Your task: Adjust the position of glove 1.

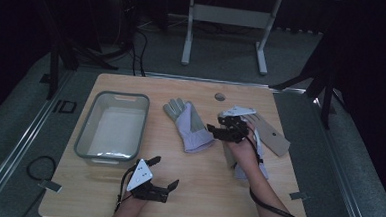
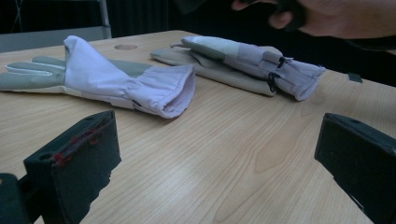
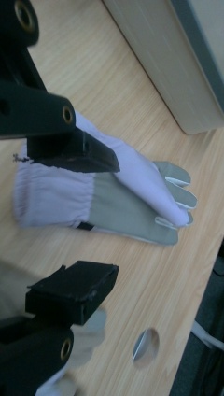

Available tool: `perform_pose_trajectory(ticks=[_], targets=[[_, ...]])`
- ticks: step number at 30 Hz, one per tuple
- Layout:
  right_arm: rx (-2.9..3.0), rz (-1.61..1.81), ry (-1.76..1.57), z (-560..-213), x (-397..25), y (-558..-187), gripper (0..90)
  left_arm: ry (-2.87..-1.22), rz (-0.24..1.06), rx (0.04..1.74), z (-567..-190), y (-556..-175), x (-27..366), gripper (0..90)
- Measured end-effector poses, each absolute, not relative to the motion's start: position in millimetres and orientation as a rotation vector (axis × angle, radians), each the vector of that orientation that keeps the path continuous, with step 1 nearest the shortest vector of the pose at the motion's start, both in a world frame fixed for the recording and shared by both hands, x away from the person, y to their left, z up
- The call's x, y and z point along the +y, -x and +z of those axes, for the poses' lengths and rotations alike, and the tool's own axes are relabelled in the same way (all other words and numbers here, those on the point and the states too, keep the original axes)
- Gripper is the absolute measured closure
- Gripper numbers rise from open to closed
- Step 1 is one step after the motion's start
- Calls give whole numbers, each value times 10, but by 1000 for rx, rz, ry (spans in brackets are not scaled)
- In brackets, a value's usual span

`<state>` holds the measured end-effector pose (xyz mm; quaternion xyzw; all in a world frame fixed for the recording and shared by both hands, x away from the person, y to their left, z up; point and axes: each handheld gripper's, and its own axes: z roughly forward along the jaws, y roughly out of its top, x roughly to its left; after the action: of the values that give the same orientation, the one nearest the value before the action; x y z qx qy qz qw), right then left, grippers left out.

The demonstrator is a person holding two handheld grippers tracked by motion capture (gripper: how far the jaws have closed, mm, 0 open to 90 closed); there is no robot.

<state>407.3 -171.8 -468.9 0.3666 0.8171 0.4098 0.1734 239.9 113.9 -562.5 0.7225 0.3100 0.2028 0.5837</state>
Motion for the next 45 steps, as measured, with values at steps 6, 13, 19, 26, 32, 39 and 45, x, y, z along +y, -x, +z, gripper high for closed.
perform_pose_trajectory(ticks=[6,13,19,26,32,39,45], targets=[[2389,1117,-1024,-4821,-1430,-4302,496,-1687,470,723,-5625,-2403,1144,0],[2422,1119,-1028,-4933,-1267,-4541,563,-1686,467,720,-5625,-2401,1143,0],[2454,1028,-1041,-5070,-1143,-4722,522,-1685,465,723,-5625,-2399,1140,0],[2507,924,-1045,-5327,-1068,-4817,506,-1687,460,722,-5625,-2403,1140,0],[2519,953,-1053,-5429,-1079,-4822,616,-1686,462,723,-5626,-2403,1142,0],[2483,942,-1138,-5387,-1028,-4769,861,-1685,455,725,-5626,-2410,1143,0],[2369,1105,-1314,-5238,-1107,-4581,875,-1682,458,727,-5626,-2407,1142,0]])
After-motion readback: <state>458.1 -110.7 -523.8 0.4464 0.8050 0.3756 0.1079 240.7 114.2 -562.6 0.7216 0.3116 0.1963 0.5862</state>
